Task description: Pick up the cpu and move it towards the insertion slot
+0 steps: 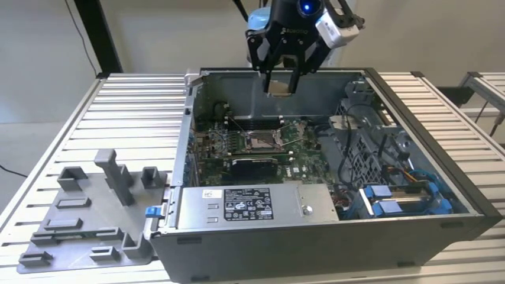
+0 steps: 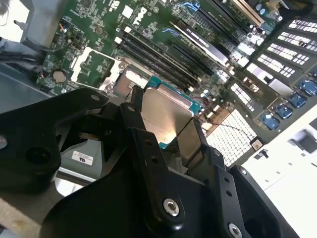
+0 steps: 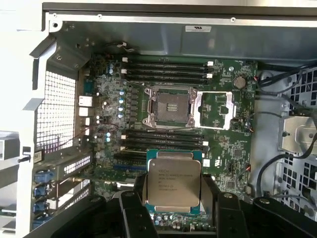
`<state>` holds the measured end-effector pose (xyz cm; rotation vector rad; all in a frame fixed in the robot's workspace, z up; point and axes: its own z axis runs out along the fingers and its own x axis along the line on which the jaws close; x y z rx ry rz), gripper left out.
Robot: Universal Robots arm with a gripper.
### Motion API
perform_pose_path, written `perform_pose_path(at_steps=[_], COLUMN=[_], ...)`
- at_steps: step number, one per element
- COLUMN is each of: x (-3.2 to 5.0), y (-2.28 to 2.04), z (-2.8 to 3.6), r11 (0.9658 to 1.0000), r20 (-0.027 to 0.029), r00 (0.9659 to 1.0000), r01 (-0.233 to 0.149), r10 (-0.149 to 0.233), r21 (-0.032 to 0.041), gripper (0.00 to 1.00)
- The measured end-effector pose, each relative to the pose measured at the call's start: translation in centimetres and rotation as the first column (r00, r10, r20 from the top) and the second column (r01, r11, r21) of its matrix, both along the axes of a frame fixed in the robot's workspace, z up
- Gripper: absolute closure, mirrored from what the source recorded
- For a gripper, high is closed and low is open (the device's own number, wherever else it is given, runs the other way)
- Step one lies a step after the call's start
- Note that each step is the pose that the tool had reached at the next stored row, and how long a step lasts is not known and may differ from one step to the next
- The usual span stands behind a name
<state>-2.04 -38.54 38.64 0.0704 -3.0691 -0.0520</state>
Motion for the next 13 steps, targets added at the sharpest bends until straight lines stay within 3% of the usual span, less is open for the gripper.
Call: perform_pose_path(at_steps=[4,13], x=[0.22,0.7], y=[0.84,2.23], z=[-0.11,-0.32], r11=[1.0,1.0], r20=[0.0,0.0001], r00=[1.0,1.0], r01=[0.0,0.0], r10=[0.0,0.0], r21=[0.0,0.0001], gripper=[1.0,1.0])
